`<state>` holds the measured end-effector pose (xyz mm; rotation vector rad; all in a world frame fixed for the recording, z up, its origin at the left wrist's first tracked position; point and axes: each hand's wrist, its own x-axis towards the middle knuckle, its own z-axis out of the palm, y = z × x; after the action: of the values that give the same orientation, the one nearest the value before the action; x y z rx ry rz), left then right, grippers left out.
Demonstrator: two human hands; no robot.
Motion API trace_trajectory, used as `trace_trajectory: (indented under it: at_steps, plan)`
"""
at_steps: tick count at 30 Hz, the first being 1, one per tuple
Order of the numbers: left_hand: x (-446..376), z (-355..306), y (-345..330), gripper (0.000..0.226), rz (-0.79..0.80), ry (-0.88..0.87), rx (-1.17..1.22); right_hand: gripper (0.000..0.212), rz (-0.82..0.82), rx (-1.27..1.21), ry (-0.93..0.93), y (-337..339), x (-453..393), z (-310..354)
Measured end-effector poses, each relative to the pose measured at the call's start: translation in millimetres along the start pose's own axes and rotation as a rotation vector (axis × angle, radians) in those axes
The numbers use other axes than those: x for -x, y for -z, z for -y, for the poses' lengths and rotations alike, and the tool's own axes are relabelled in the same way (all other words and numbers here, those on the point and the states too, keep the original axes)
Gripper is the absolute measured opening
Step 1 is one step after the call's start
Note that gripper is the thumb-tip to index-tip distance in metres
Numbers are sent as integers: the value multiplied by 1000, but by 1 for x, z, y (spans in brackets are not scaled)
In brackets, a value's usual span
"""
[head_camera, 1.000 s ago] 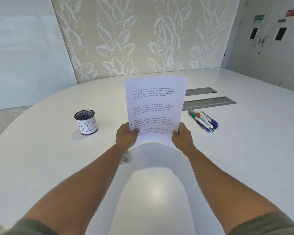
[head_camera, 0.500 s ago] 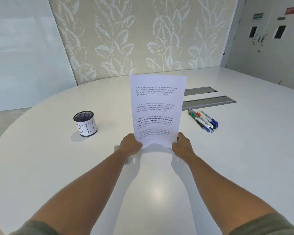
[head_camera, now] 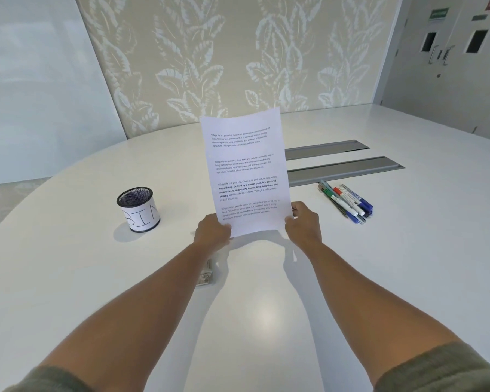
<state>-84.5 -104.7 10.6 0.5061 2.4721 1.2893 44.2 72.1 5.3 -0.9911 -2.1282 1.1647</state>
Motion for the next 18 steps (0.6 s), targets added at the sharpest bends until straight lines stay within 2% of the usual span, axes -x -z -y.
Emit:
trace_trajectory:
  at_steps: [4, 8, 14, 18]
  plan:
    - [-19, -3, 7, 25, -39, 24, 55, 21, -4, -72, -6, -10, -22, 13]
    - [-39, -3, 15, 38, -31, 16, 96, 18, -15, -102, -25, -24, -44, 21]
    - [-72, -1, 18, 39, -19, 95, 161, 30, 15, -80, -42, -46, -77, 26]
    - [-94, -1, 21, 39, -21, 138, 181, 25, 15, -110, -73, -60, -101, 31]
